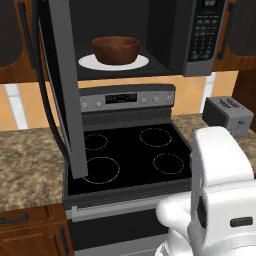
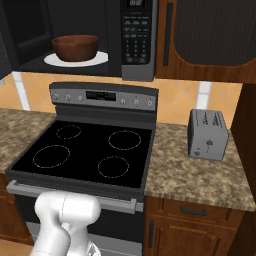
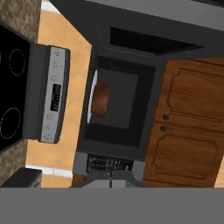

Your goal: Open the microwave, place the bowl with waffle inside the microwave, then close the microwave door and turn it on.

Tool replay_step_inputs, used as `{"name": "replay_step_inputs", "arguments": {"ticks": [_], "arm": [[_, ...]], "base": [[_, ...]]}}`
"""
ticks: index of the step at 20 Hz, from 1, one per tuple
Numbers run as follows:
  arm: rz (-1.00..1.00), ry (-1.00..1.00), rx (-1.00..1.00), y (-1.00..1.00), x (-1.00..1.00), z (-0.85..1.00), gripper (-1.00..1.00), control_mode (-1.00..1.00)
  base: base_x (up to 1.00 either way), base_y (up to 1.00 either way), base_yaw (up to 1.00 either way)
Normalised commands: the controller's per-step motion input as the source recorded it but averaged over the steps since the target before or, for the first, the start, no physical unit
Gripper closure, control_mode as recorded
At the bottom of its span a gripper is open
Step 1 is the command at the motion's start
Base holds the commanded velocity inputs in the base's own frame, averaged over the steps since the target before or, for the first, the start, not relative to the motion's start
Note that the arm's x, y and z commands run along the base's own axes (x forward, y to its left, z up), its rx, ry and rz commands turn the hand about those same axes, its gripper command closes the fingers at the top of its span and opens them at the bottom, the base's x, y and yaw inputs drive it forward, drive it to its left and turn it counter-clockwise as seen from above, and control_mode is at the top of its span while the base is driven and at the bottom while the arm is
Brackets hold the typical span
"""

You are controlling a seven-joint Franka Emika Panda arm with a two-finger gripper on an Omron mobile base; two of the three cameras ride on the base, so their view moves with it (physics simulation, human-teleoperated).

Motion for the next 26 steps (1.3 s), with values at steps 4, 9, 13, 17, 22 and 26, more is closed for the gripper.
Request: {"name": "replay_step_inputs", "arguments": {"ticks": [4,9,13,17,22,26], "arm": [[-0.02,-0.11,-0.33,0.74,-0.14,-0.05,1.00,-1.00],[-0.08,-0.01,-0.36,0.78,0.27,-0.39,1.00,-1.00],[-0.12,0.00,-0.40,0.82,0.68,-0.65,1.00,-1.00],[-0.12,0.01,-0.37,0.76,0.98,-0.73,1.00,-1.00],[-0.11,-0.06,-0.35,0.59,1.00,-0.21,1.00,-1.00],[-0.12,-0.08,-0.25,0.11,0.81,0.10,1.00,-1.00]], "base": [[0.00,0.00,0.00],[0.00,0.00,0.00],[0.00,0.00,0.00],[0.00,0.00,0.00],[0.00,0.00,0.00],[0.00,0.00,0.00]]}}
